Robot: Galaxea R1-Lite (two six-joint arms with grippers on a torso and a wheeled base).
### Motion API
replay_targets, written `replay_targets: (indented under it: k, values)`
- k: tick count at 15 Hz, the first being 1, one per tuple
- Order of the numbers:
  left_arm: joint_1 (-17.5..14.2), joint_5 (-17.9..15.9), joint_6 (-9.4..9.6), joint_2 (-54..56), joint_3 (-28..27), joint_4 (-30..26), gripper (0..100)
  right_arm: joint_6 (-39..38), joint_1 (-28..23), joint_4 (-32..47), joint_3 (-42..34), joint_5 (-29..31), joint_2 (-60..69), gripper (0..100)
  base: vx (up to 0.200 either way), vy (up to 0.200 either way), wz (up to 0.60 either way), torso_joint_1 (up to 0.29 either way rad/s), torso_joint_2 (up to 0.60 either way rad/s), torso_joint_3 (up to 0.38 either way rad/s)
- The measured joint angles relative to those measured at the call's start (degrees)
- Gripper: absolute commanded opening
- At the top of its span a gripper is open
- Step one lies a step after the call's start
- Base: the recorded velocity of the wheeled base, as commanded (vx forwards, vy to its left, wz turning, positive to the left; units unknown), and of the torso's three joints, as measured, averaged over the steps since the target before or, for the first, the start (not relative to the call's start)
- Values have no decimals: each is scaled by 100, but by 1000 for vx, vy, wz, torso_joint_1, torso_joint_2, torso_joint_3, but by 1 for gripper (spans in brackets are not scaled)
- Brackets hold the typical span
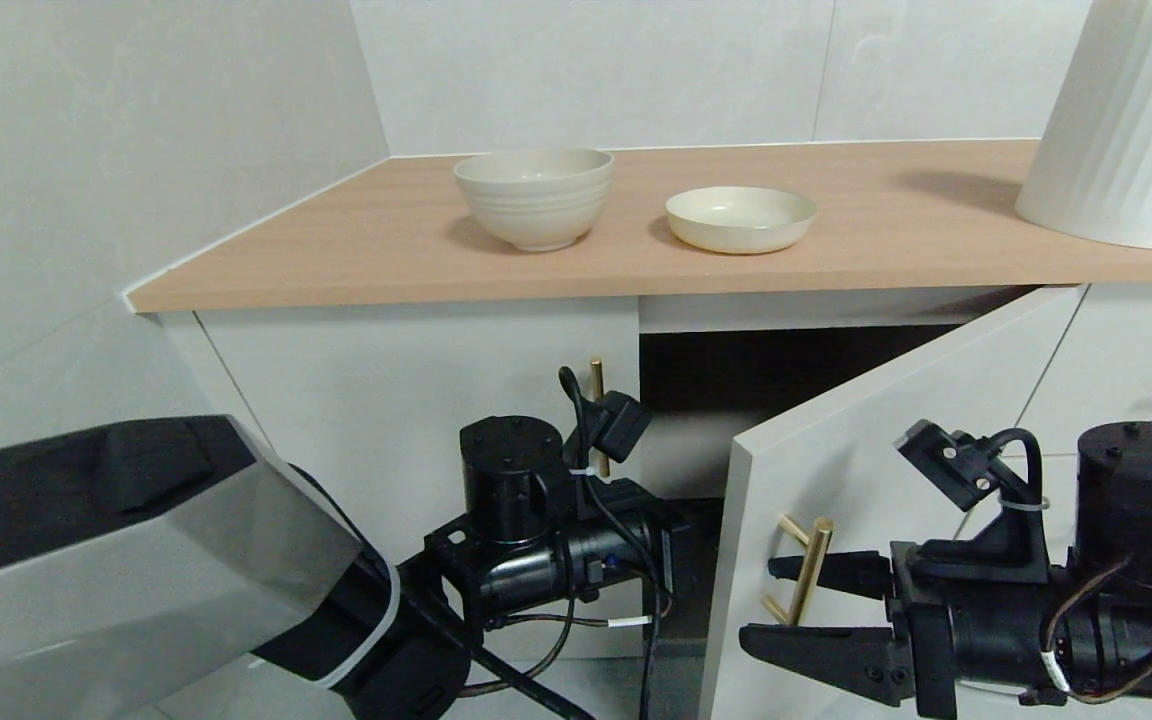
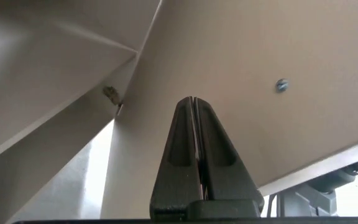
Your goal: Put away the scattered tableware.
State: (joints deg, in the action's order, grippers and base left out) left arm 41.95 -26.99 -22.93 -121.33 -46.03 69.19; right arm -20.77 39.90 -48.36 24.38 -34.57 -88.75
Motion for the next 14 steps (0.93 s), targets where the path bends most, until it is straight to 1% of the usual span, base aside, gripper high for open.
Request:
replay_targets:
  k: [1,4,7,9,12,14]
  values:
    - [30,1,0,17,4,0,0,99,-2,0,0,-5,-15,100,0,0,0,0,0,0]
    - [138,9,2,57,26,-2,0,274,-236,-180,12,-57,-98,100,0,0,0,0,0,0]
    - [210,44,2,79,41,0,0,279,-333,-282,10,269,-122,100,0,0,0,0,0,0]
    - [265,61,2,96,50,-2,0,279,-421,-373,10,343,-128,100,0,0,0,0,0,0]
    - [297,67,2,105,45,-13,0,312,-689,-528,9,360,-100,100,0,0,0,0,0,0]
    - [301,66,2,113,44,-13,0,316,-1028,-532,1,397,-67,100,0,0,0,0,0,0]
